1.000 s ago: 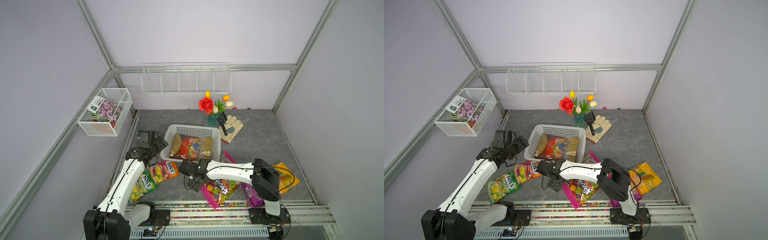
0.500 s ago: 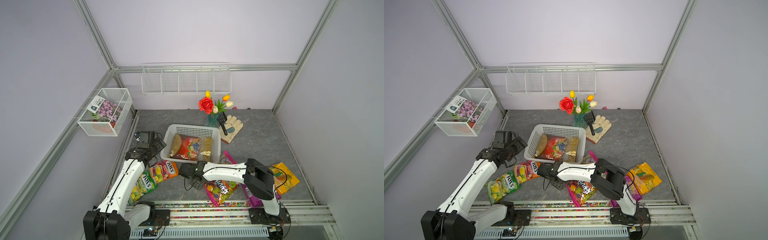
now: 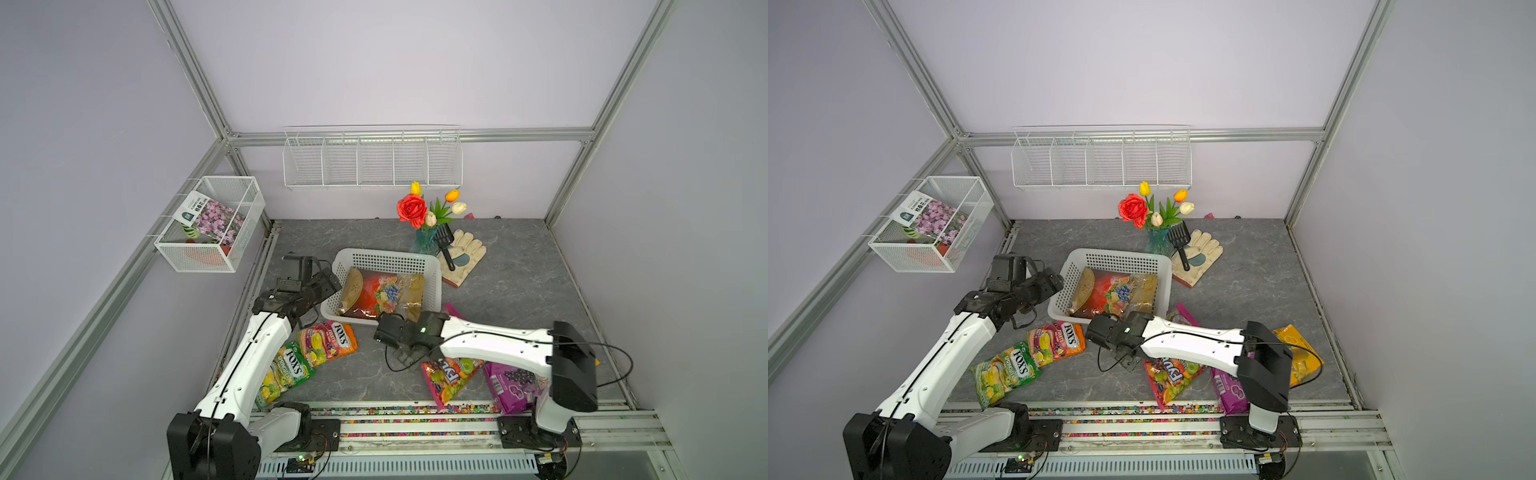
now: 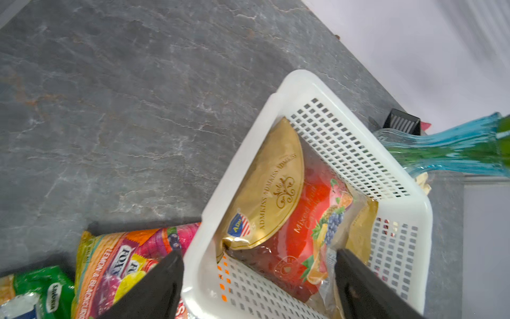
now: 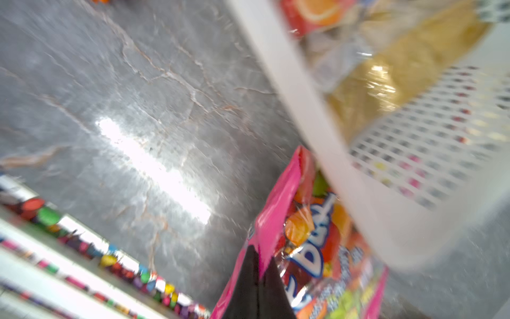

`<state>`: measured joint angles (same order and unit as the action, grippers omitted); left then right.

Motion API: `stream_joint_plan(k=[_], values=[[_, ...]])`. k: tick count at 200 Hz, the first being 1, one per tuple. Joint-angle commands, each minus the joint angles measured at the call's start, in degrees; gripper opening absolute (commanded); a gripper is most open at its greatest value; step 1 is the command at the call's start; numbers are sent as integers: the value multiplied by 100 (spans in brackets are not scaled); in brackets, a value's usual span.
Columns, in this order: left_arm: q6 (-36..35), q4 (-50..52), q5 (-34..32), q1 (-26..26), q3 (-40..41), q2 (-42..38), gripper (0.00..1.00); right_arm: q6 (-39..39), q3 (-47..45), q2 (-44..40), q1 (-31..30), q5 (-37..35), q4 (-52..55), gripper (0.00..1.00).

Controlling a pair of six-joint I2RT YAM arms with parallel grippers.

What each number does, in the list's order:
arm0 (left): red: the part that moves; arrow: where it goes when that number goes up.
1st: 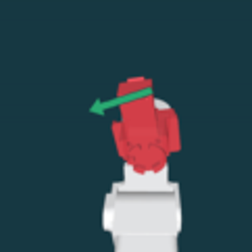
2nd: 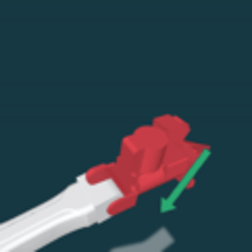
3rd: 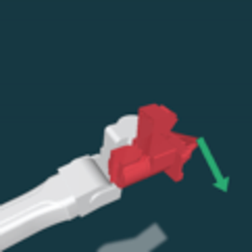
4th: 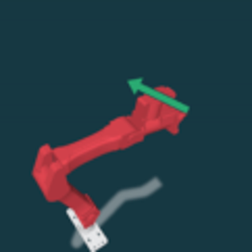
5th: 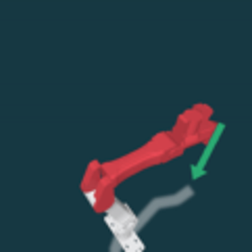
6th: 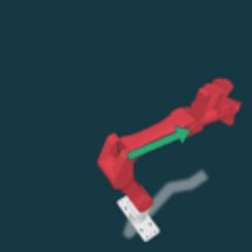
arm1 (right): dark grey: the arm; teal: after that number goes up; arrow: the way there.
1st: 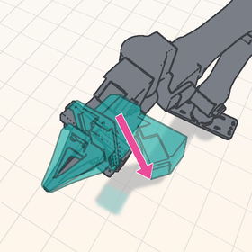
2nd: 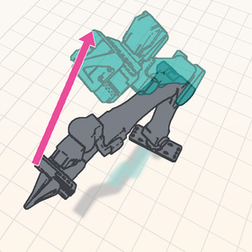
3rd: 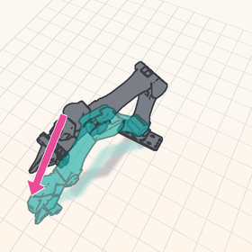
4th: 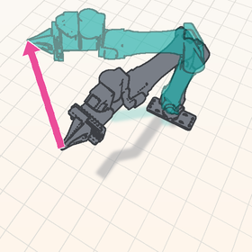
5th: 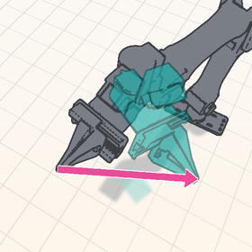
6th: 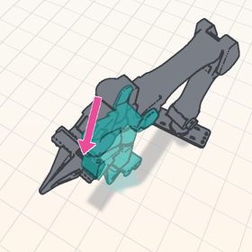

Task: Put the candies in the basket
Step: Pick up the candy at the center of the board, then place the candy in the basket.

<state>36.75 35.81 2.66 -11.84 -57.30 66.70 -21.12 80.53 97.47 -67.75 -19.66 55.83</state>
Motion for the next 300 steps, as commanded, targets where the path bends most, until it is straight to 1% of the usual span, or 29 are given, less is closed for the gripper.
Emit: stream_joint_plan(k=[1, 31, 58, 79, 93, 105, 115, 134, 160, 191, 213, 229, 256, 274, 291, 300], values=[[-319, -99, 186, -125, -387, 148, 88, -651, 226, -741, 234, -186, 562, 0], [-845, -470, 161, -478, -499, 195, 88, -1044, 358, -1474, 902, -85, 964, 0], [-1087, -743, 652, -624, -702, 305, 88, -1248, 790, -1866, 1799, 198, 1426, 0], [-1410, -550, 613, -947, -1133, 565, 88, -1086, 1598, -1853, 2439, 271, 2007, 0], [-1632, -497, 536, -1220, -1335, 678, 88, -992, 2175, -1764, 2654, 89, 2403, 0], [-1729, -526, 533, -1406, -1412, 736, 88, -956, 2560, -1707, 2733, -163, 2630, 0], [-1778, -566, 549, -1529, -1440, 772, 88, -947, 2792, -1663, 2813, -226, 2726, 0], [-1814, -654, 574, -1717, -1442, 810, 88, -1079, 3097, -1609, 2902, -185, 2715, 0], [-1834, -698, 602, -1883, -1441, 863, 88, -1600, 3250, -1573, 2990, -18, 2404, 0], [-1864, -733, 640, -1893, -1405, 830, 88, -2261, 3197, -1477, 3076, 506, 1678, 0], [-1907, -725, 603, -1893, -1376, 789, 88, -2691, 2572, -1622, 3080, 1171, 462, 0], [-1936, -717, 636, -1893, -1354, 746, 88, -3024, 2245, -1617, 3079, 1455, -200, 0], [-1970, -698, 792, -1893, -1294, 616, 88, -3283, 2341, -1354, 3036, 1518, -545, 0], [-2008, -729, 942, -1893, -1219, 492, 86, -3277, 2475, -1199, 2953, 1491, -741, 0], [-2113, -784, 1336, -1893, -1178, 361, 84, -3288, 2721, -999, 2856, 1386, -720, 0], [-2110, -804, 1676, -1893, -1204, 328, 84, -3297, 2830, -905, 2819, 1321, -706, 0]])
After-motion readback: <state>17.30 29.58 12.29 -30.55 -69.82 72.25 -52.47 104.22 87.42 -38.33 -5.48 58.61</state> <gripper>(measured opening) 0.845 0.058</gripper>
